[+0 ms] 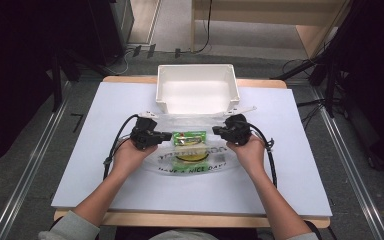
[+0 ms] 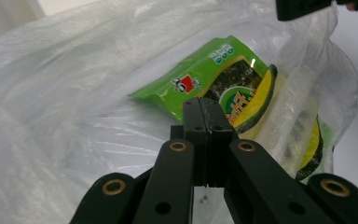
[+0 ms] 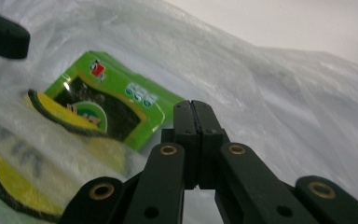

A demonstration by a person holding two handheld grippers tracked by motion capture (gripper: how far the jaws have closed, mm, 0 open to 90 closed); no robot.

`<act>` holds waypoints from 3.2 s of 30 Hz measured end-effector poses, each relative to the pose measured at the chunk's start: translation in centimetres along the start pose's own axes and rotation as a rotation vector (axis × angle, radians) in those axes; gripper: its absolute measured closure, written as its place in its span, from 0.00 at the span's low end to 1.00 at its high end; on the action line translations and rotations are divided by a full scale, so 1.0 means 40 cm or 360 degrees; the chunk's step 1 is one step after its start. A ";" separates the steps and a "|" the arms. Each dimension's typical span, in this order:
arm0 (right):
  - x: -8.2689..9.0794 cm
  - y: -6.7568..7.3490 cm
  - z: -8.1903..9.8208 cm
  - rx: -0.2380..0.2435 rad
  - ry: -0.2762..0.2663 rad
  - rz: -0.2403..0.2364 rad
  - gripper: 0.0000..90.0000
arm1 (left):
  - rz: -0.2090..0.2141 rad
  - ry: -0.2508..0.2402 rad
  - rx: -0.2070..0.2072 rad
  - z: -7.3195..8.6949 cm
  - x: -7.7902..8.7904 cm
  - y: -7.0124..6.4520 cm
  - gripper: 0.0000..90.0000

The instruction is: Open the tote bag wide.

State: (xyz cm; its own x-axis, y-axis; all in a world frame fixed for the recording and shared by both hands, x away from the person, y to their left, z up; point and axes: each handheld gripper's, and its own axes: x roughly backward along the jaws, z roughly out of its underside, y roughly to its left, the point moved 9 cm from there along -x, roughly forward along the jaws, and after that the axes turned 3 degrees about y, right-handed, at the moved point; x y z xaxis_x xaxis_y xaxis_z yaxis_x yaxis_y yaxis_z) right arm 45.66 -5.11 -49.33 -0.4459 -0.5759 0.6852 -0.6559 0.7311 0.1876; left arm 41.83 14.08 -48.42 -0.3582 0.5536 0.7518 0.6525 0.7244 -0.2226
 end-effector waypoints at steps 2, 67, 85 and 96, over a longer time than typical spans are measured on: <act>-0.014 0.006 -0.018 0.0011 0.0005 -0.0002 1.00 | 0.0011 0.0013 -0.0010 0.005 -0.003 -0.014 1.00; -0.246 -0.001 -0.091 0.0022 0.0116 0.0105 1.00 | 0.0223 0.0271 -0.0047 0.275 0.043 -0.147 1.00; -0.159 0.045 -0.116 0.0074 0.0050 0.0041 1.00 | 0.0204 0.0048 -0.0092 0.145 0.106 -0.132 1.00; -0.061 0.092 -0.075 0.0118 0.0033 -0.0065 1.00 | 0.0157 -0.0019 -0.0100 -0.043 0.098 -0.075 1.00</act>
State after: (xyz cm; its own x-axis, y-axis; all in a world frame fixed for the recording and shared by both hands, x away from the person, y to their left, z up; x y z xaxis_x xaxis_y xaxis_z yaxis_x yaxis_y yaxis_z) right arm 46.15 0.07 -48.20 -0.4057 -0.5964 0.6926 -0.7171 0.6775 0.1634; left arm 39.63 13.37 -43.73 -0.2978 0.6258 0.7209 0.7253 0.6393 -0.2554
